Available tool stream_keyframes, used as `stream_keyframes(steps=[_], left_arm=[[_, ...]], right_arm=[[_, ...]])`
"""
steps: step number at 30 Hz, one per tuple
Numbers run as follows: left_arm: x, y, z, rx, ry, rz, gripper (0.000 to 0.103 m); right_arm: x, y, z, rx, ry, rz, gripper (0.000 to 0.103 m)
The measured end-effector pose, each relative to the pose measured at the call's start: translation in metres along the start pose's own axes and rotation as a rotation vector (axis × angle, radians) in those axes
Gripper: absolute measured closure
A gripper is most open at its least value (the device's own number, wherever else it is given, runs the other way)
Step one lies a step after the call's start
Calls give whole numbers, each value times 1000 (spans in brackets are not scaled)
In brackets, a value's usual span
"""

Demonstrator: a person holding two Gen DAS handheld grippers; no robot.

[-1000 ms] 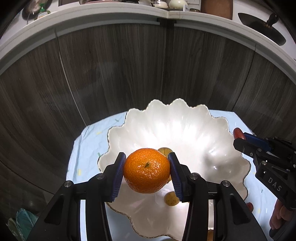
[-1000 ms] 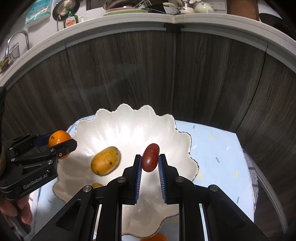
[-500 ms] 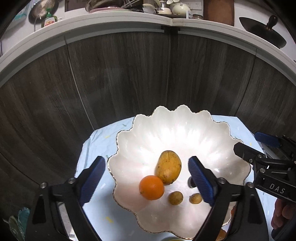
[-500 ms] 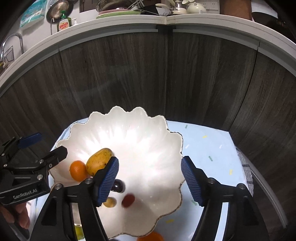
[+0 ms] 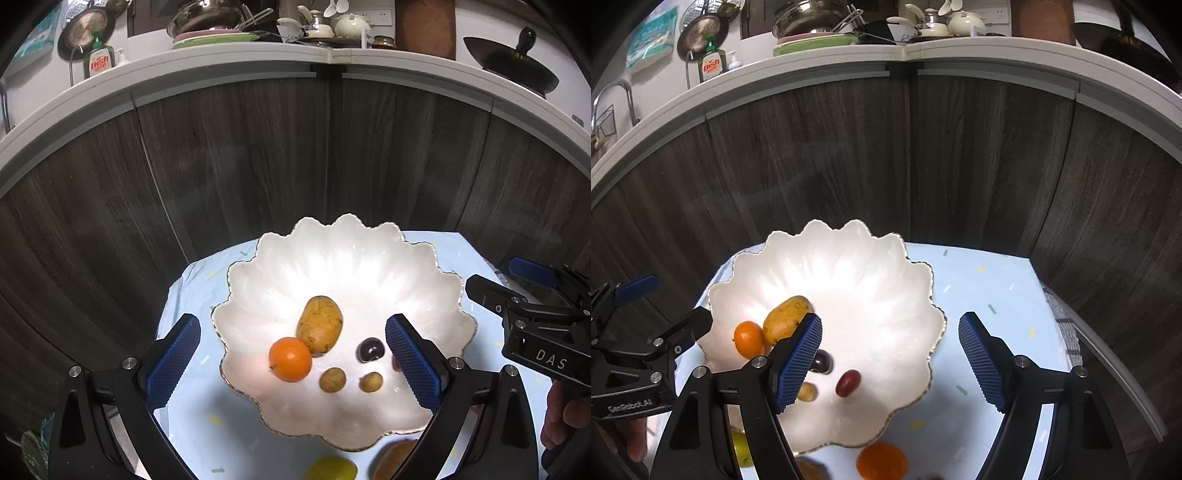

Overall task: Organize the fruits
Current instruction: 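Withdraw both open tools from the bowl toward the remaining fruits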

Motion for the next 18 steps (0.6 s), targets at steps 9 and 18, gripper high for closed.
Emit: stream_keyframes(steps=[9, 18], left_arm=[[-10, 8, 24, -15, 27, 20, 1], [-24, 19, 44, -33, 50, -8, 1]], right_arm=[[-6, 8, 27, -27, 8, -2, 26], [-12, 22, 50, -41, 21, -5, 26]])
Point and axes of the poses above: each gripper's, at about its wrist camera, not at the fingertips, and z roughly against the way its jaws point, x to its left, y to its underside, the point moved 2 cm from there along -z, roughly the way its jaws point, and after that the axes turned 12 degrees about -y, right-handed, at the moved point
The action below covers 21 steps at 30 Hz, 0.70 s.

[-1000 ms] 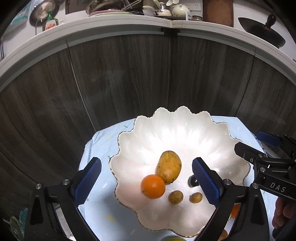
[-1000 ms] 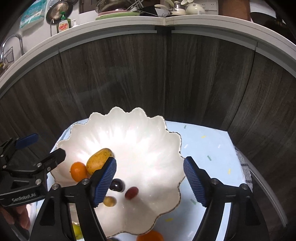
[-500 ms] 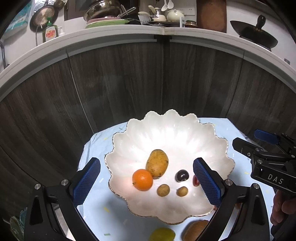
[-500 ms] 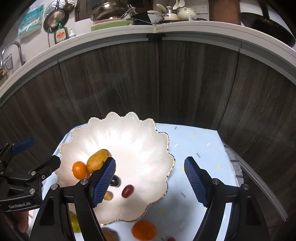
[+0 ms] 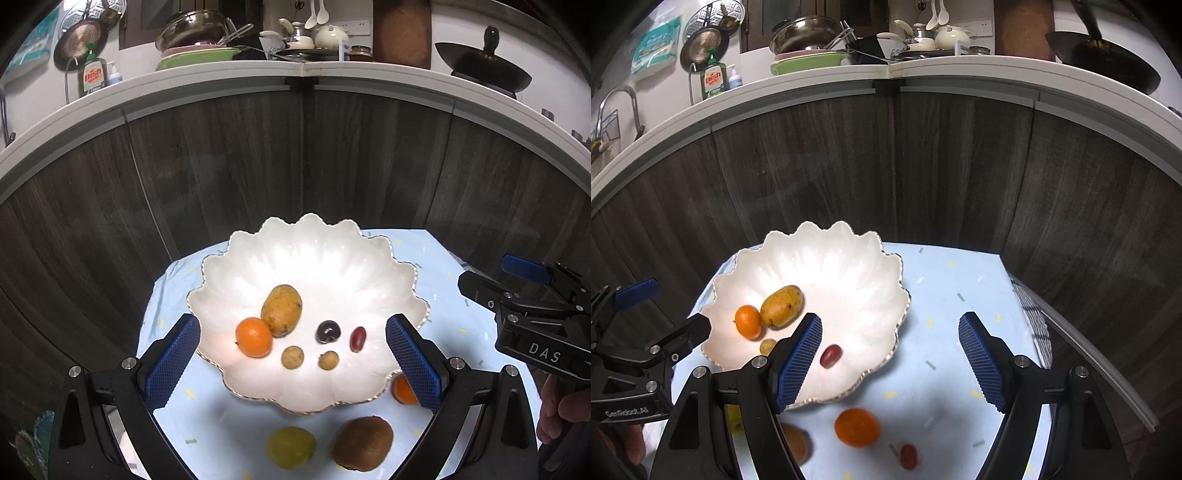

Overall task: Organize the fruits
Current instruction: 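Withdraw both open tools from the bowl toward the remaining fruits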

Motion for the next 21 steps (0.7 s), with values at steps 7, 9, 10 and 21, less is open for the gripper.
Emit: stream_keyframes(steps=[7, 9, 10, 21], left_arm=[[-9, 12, 7, 19, 25, -16, 1], [-12, 16, 11, 6, 22, -27, 1], [-13, 18, 13, 2, 22, -28, 1], [-34, 49, 25, 19, 91, -58, 1]], right_arm=[[-2, 13, 14, -10, 1, -7, 26], [-2, 17, 16, -9, 2, -7, 26], [-2, 18, 17, -9, 3, -7, 26], [-9, 50, 23, 16, 4, -27, 26]])
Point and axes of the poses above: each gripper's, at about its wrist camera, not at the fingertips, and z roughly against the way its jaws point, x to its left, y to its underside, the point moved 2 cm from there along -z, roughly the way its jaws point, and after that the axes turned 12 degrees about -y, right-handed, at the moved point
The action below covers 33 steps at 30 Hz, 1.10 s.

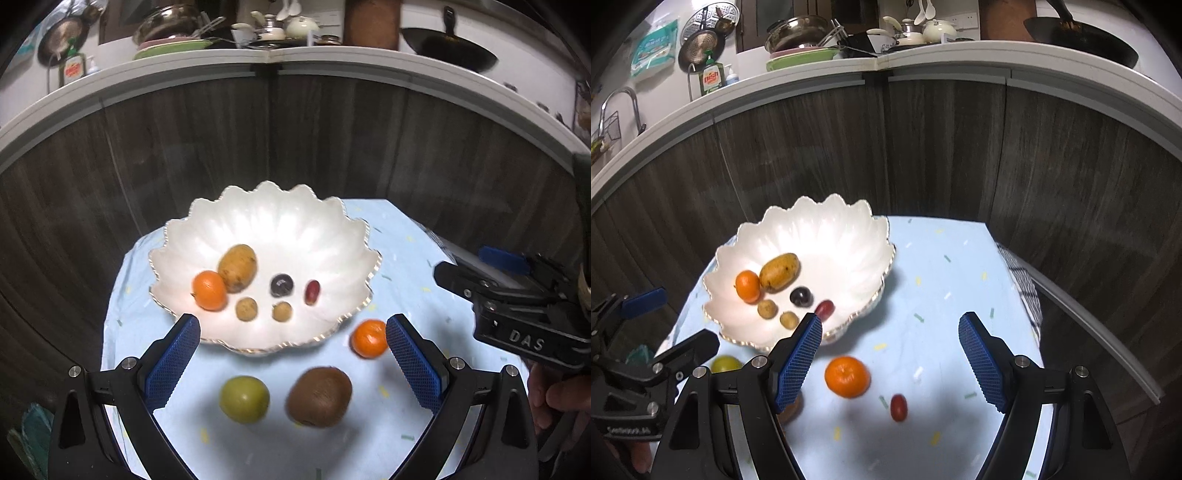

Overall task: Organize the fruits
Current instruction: 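Withdraw both open tools from the bowl toward the remaining fruits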

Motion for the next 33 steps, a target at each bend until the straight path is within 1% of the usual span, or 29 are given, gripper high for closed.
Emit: stream_keyframes(steps=[11, 21, 28, 33], left_arm=[[-24, 27, 4, 0, 27, -56, 1], [-28, 42, -3, 16, 27, -48, 1], [-32, 50, -9, 3, 23, -50, 1], [-35, 54, -12, -4, 28, -52, 1]], right_arm=[[-14, 32, 4, 34, 13, -14, 26], [-18, 49, 0, 54, 17, -17, 26], [-18, 57, -5, 61, 22, -6, 26], [-19, 62, -10, 66, 9, -9, 26]])
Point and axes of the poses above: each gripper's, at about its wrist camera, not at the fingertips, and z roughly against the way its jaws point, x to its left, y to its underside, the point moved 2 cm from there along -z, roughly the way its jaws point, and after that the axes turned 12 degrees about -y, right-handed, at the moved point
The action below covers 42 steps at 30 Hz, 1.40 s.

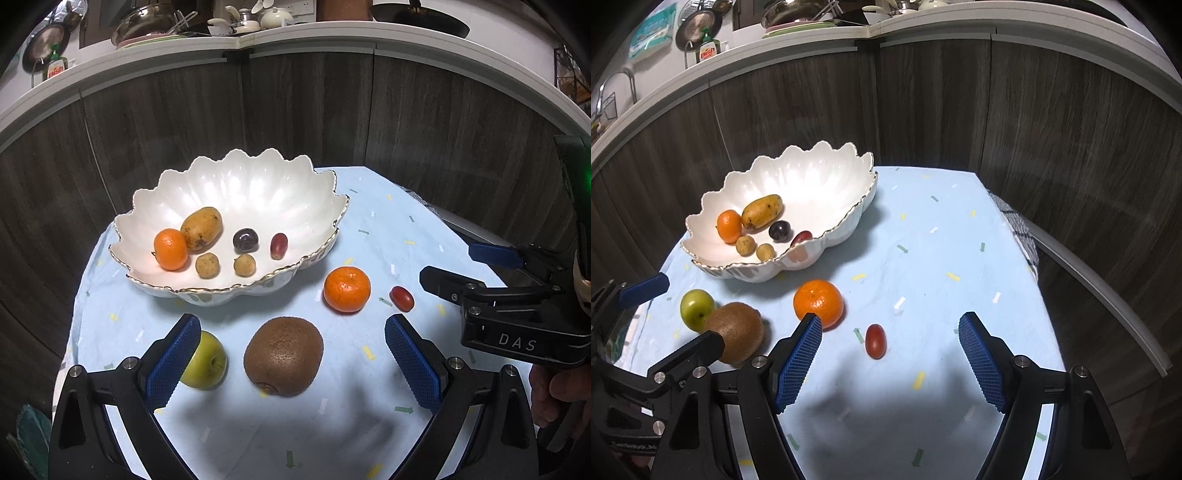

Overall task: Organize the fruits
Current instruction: 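Withdraw both open tools from the bowl toward the remaining fruits, then close the left tool on the kiwi while the right tool closes on the red date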

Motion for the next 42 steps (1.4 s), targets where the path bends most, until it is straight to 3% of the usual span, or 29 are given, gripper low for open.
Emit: stream_keyframes(steps=[6, 24, 29, 32, 42], left_arm=[[-2, 7, -9, 9, 0, -5, 2], [-10, 24, -36, 64, 17, -42, 22], [-9, 29, -43, 77, 17, -38, 27], [-7, 31, -47, 89, 17, -33, 30], [-4, 36, -62, 141, 27, -12, 43]], right_arm=[[2, 5, -7, 1, -3, 14, 26], [2, 13, -26, 16, -3, 44, 27], [3, 15, -35, 29, -14, 54, 46], [3, 16, -41, 39, -19, 50, 52], [-1, 23, -58, 82, -16, 31, 63]])
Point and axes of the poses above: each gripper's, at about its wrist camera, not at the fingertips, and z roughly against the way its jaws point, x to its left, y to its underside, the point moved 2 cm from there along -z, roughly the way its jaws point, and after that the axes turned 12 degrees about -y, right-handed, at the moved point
